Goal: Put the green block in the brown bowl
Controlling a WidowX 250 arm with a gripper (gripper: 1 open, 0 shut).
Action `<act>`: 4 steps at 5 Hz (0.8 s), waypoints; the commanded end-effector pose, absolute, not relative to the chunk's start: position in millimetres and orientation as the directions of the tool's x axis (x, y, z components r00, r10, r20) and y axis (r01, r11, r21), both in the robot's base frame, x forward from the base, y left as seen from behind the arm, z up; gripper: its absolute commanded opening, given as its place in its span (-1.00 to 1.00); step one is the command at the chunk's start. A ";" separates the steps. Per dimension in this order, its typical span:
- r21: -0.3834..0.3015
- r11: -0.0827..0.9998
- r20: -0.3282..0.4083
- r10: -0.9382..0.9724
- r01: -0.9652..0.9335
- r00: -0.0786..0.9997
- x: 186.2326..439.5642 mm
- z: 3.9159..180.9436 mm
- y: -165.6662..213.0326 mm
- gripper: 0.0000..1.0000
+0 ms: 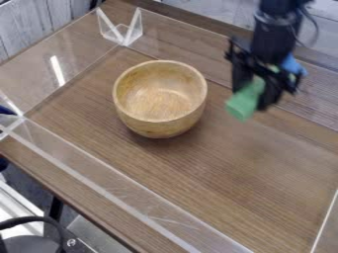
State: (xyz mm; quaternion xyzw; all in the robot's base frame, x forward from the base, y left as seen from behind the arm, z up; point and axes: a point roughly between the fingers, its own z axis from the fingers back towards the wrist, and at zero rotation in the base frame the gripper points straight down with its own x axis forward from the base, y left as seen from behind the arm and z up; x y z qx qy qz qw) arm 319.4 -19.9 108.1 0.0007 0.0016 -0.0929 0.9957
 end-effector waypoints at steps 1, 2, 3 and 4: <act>0.024 0.993 0.100 -0.119 0.117 0.988 326.8 146.3 20.5 -1.00; 0.034 0.997 0.097 -0.079 0.076 0.992 319.3 148.9 48.3 -1.00; 0.042 0.998 0.085 -0.053 0.050 0.995 316.4 141.7 62.8 -1.00; 0.044 0.998 0.067 -0.043 0.040 0.997 311.9 128.5 72.2 -1.00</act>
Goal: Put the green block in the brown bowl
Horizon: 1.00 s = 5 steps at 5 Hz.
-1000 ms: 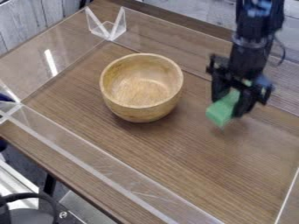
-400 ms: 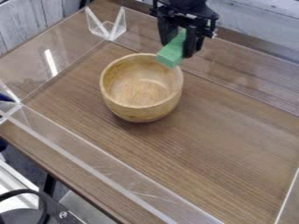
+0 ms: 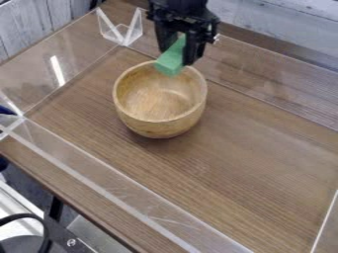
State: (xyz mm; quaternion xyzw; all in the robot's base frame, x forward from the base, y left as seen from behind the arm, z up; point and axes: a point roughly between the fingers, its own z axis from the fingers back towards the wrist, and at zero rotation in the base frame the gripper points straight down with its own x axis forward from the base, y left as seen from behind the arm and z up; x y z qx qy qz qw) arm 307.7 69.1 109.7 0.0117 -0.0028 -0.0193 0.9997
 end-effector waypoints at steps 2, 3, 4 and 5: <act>0.050 0.998 0.044 -0.027 0.024 0.999 309.9 103.0 85.7 -1.00; 0.050 0.998 0.038 -0.027 0.025 0.999 310.0 92.9 86.1 -1.00; 0.041 0.999 0.067 -0.030 0.028 0.997 309.6 103.6 82.0 -1.00; 0.035 0.999 0.091 -0.032 0.029 0.995 309.7 112.4 79.8 -1.00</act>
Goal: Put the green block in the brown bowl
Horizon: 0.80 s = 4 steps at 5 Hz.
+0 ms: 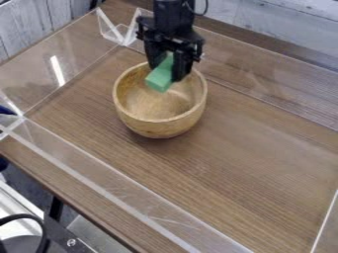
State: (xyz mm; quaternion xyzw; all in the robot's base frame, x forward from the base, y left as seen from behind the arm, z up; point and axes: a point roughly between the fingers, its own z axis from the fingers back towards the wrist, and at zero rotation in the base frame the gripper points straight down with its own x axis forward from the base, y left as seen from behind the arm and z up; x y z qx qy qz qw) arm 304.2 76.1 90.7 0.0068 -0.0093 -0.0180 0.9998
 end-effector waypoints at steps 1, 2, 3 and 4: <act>0.022 0.999 0.144 -0.034 0.032 0.989 308.1 137.0 73.6 -1.00; 0.008 0.999 0.177 -0.044 0.043 0.983 306.2 152.1 65.5 -1.00; 0.013 0.999 0.155 -0.044 0.042 0.987 305.1 137.3 69.6 -1.00; 0.022 0.999 0.128 -0.044 0.041 0.991 303.5 121.6 74.8 -1.00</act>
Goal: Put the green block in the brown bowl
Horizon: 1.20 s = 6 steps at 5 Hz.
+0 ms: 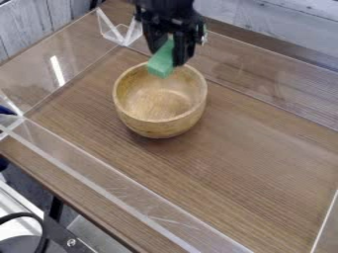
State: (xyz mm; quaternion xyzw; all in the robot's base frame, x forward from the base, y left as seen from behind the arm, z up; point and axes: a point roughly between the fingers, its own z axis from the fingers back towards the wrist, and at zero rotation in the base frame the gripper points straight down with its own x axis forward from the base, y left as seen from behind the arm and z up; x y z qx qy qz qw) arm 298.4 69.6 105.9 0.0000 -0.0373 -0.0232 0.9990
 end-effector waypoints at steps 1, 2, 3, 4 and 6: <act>0.026 0.999 0.107 -0.047 0.045 0.993 301.0 104.8 78.0 -1.00; 0.007 0.998 0.147 -0.067 0.066 0.987 296.4 125.7 64.3 -1.00; -0.006 0.996 0.185 -0.081 0.084 0.979 294.1 142.5 56.3 -1.00; 0.001 0.997 0.163 -0.076 0.077 0.984 293.0 130.9 62.0 -1.00; 0.016 0.998 0.109 -0.069 0.068 0.992 290.3 100.6 72.6 -1.00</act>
